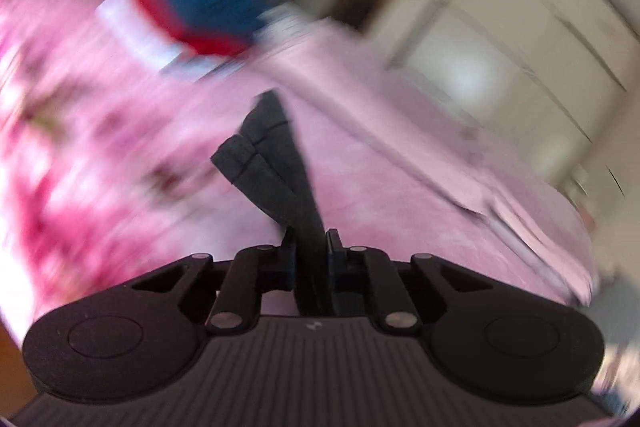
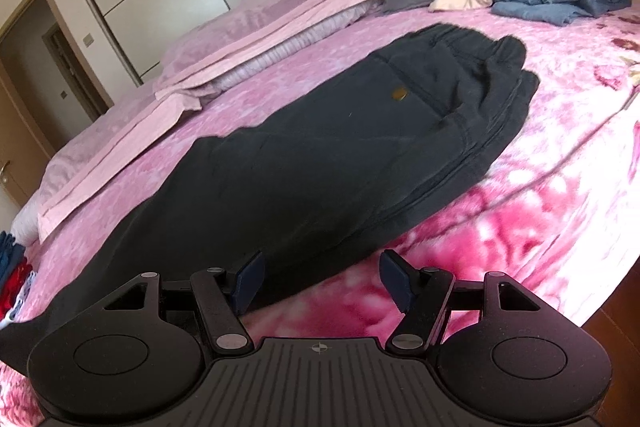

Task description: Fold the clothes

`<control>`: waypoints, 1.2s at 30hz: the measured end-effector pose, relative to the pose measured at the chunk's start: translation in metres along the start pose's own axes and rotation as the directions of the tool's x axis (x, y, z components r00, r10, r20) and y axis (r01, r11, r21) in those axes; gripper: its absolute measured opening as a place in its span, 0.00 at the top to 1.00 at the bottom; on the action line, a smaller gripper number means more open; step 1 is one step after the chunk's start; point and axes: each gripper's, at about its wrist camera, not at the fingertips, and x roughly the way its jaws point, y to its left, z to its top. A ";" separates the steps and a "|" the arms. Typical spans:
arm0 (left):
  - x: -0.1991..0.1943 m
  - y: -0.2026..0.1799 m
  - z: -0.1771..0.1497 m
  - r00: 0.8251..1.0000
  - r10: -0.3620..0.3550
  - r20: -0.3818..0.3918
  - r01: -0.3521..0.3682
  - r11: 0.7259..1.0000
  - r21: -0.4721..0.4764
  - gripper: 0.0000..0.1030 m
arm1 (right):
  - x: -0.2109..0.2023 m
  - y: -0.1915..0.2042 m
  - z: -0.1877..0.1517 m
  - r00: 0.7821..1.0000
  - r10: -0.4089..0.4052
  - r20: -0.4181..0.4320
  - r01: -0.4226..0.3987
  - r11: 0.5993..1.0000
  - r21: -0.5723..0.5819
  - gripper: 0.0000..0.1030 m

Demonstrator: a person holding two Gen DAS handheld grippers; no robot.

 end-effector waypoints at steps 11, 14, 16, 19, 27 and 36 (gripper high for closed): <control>0.001 -0.150 -0.074 0.931 -0.307 -0.198 0.365 0.779 0.509 0.88 | 0.007 -0.002 0.027 0.990 0.106 0.094 -0.114 0.990 0.082 0.35; 0.007 -0.166 -0.102 0.903 -0.305 -0.303 0.427 0.719 0.549 0.86 | 0.017 -0.007 0.034 0.985 0.160 0.070 -0.170 0.970 0.174 0.35; 0.012 -0.177 -0.121 0.880 -0.298 -0.371 0.469 0.676 0.569 0.79 | 0.019 -0.008 0.038 0.978 0.199 0.066 -0.208 0.956 0.205 0.35; 0.017 -0.189 -0.145 0.840 -0.283 -0.462 0.527 0.623 0.577 0.74 | 0.027 -0.009 0.042 0.957 0.287 0.048 -0.289 0.917 0.274 0.35; 0.009 -0.109 -0.081 0.873 -0.293 -0.391 0.404 0.882 0.242 0.76 | 0.064 0.008 0.034 0.842 0.520 -0.148 -0.377 0.762 0.527 0.36; 0.015 -0.077 -0.069 0.881 -0.285 -0.378 0.368 0.914 0.169 0.76 | 0.103 0.034 0.040 0.871 0.402 -0.281 -0.236 0.845 0.479 0.53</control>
